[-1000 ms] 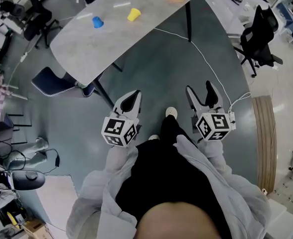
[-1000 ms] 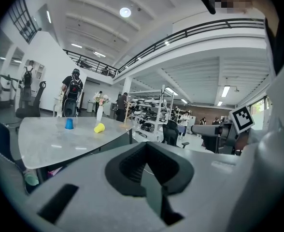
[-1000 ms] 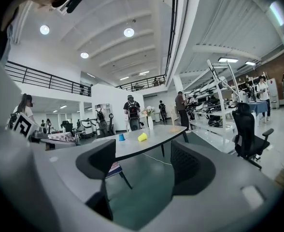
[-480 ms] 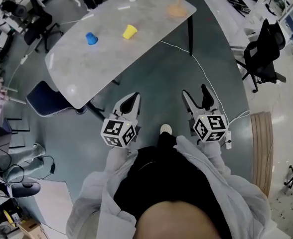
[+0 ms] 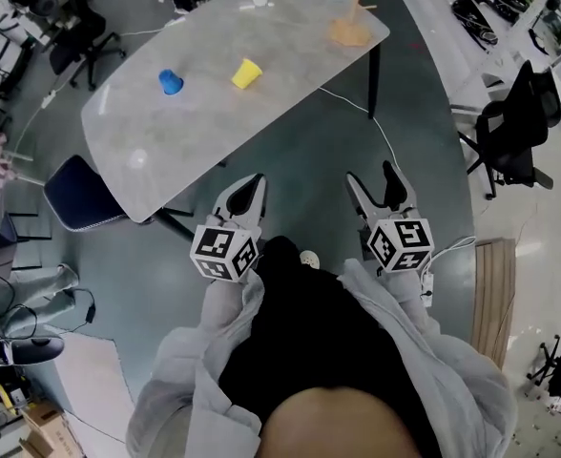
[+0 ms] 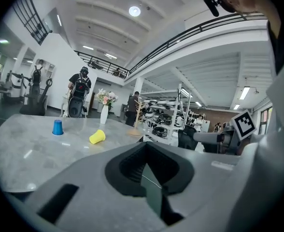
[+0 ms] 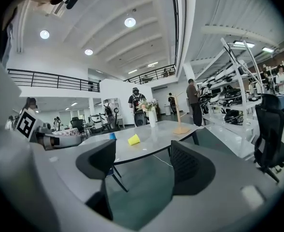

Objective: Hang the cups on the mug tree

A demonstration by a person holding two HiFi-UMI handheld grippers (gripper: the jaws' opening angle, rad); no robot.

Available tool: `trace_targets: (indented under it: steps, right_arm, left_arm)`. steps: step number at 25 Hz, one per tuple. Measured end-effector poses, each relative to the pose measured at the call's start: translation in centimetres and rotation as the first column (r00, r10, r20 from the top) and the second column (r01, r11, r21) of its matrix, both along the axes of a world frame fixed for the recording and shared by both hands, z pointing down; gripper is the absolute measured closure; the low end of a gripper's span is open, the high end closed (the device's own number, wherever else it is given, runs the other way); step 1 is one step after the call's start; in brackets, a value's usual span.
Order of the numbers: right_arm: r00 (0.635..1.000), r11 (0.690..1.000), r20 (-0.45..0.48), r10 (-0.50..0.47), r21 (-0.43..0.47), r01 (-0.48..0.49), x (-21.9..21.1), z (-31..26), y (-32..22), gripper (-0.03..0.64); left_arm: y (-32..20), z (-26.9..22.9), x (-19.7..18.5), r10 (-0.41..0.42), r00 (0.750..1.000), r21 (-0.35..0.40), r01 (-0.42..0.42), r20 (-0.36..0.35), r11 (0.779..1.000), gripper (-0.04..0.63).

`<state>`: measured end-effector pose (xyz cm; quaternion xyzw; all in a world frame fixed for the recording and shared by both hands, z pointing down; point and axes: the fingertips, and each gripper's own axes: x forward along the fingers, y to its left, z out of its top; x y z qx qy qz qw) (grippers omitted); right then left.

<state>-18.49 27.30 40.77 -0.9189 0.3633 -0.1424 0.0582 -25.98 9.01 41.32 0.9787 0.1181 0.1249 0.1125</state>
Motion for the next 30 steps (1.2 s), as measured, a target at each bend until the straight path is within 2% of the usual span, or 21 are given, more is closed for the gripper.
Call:
trace_targets:
  steps: [7,13,22,30]
  right_arm:
    - [0.999,1.000,0.030,-0.031,0.002,0.031,2.2,1.2,-1.0,0.267]
    - [0.999,1.000,0.032,-0.014,-0.005,0.014,5.8,1.7,-1.8,0.267]
    - [1.000,1.000,0.016,0.020,-0.003,-0.020,16.1,0.8,-5.6,0.267]
    - [0.999,0.999,0.008,0.051,-0.002,-0.051,26.8,-0.7,-8.6,0.267]
  left_arm:
    - [-0.5,1.7,1.9,-0.022,0.999,-0.002,0.022,0.041,1.000,0.592]
    - [-1.3,2.4,6.3,0.006,0.999,-0.009,-0.006,0.040,1.000,0.592]
    - [-4.8,1.0,17.9,0.063,0.998,-0.007,-0.063,0.001,0.998,0.592]
    - [-7.5,-1.0,29.8,0.114,0.993,0.005,-0.114,-0.015,0.993,0.592]
